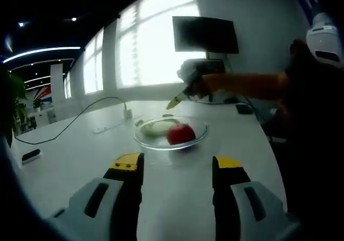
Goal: Open container latches remove lid place lid upside down on tabletop take tomato from container place on tabletop
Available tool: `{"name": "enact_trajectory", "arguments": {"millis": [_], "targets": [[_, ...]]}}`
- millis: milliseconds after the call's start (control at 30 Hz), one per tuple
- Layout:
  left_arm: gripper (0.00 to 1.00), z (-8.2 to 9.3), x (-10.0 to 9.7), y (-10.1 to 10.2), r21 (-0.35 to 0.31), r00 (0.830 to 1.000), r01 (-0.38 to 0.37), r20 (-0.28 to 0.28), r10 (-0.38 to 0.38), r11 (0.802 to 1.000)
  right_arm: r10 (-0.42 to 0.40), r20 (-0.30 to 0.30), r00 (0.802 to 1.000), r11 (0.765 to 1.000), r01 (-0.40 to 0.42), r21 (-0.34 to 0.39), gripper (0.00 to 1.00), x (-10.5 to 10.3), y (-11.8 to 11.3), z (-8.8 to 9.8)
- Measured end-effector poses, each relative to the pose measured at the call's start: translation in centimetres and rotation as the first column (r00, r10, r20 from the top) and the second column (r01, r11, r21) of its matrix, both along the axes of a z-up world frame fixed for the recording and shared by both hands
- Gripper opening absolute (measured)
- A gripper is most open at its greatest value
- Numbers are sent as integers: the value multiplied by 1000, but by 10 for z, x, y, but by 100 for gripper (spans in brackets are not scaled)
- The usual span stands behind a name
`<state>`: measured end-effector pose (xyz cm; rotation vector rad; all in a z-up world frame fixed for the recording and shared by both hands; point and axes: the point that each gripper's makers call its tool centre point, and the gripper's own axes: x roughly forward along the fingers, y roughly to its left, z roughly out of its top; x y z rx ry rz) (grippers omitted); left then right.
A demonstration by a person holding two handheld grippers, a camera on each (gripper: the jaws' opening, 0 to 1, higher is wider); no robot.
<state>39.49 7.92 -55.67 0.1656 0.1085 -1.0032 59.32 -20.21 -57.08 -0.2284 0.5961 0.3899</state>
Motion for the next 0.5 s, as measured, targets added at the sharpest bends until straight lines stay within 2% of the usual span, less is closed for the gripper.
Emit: {"name": "enact_trajectory", "arguments": {"millis": [67, 200, 267, 400, 467, 500], "targets": [[45, 0, 0, 0, -2, 1000, 0, 0, 0, 1000, 52, 80, 995, 999, -52, -10, 9, -7, 11, 13], [45, 0, 0, 0, -2, 1000, 1, 0, -1, 1000, 76, 95, 993, 997, -78, 10, 9, -28, 24, 19], [45, 1, 0, 0, -3, 1000, 1, 0, -1, 1000, 98, 129, 987, 994, -103, 30, 10, -38, 32, 26], [45, 1, 0, 0, -7, 1000, -2, -2, 2, 1000, 138, 199, 970, 979, -164, 121, 14, -65, 52, 43], [45, 1, 0, 0, -9, 1000, -3, -2, 3, 1000, 147, 227, 963, 968, -187, 165, 16, -57, 56, 47], [45, 1, 0, 0, -8, 1000, -3, -3, 3, 1000, 151, 230, 961, 967, -192, 169, 17, -61, 58, 48]]}}
